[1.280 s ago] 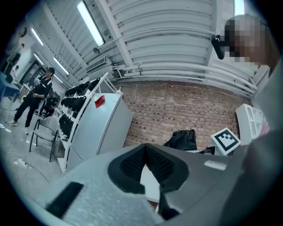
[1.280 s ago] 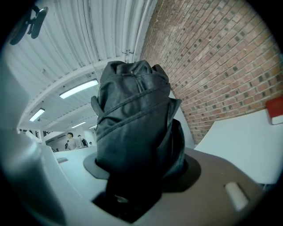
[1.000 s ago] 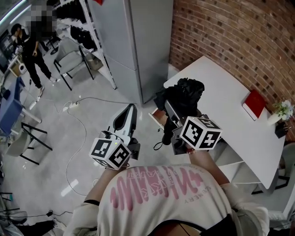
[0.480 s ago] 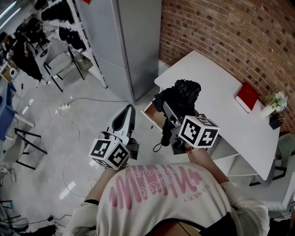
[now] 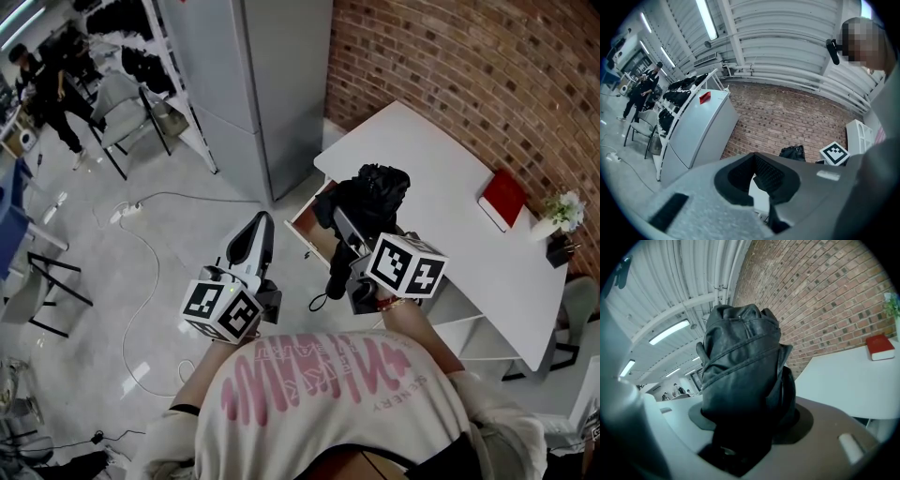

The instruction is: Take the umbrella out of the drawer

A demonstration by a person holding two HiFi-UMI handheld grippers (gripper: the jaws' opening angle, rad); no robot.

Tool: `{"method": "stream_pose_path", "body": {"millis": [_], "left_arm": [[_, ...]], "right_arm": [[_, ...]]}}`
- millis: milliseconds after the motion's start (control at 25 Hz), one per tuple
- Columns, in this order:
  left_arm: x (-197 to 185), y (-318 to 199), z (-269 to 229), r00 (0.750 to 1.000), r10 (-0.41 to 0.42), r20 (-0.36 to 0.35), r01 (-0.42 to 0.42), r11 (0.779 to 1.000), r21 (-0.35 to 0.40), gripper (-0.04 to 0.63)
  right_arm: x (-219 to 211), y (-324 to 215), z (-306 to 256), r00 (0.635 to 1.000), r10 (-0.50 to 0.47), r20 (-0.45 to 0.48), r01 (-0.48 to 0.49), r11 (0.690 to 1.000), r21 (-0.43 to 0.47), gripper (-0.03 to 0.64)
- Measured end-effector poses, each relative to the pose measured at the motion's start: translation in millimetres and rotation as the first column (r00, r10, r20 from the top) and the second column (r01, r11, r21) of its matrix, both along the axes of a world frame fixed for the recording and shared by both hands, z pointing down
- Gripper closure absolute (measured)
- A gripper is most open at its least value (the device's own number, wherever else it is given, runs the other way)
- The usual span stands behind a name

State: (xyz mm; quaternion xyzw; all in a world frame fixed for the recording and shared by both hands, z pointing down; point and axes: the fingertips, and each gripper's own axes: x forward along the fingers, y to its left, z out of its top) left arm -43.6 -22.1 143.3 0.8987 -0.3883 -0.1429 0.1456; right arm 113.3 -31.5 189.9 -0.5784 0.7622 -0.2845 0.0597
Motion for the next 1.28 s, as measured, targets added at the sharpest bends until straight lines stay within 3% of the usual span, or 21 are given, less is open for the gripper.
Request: {"method": "stream_pose_path", "body": {"millis": [1280], "left_arm": [[14, -22, 14, 1.000, 0.023, -0.008, -0.023, 0.999, -0.039, 0.592]], "right_arm": [[10, -15, 13, 1.000, -0.008, -0.030, 0.007, 1.000, -0.025, 0.321]]}}
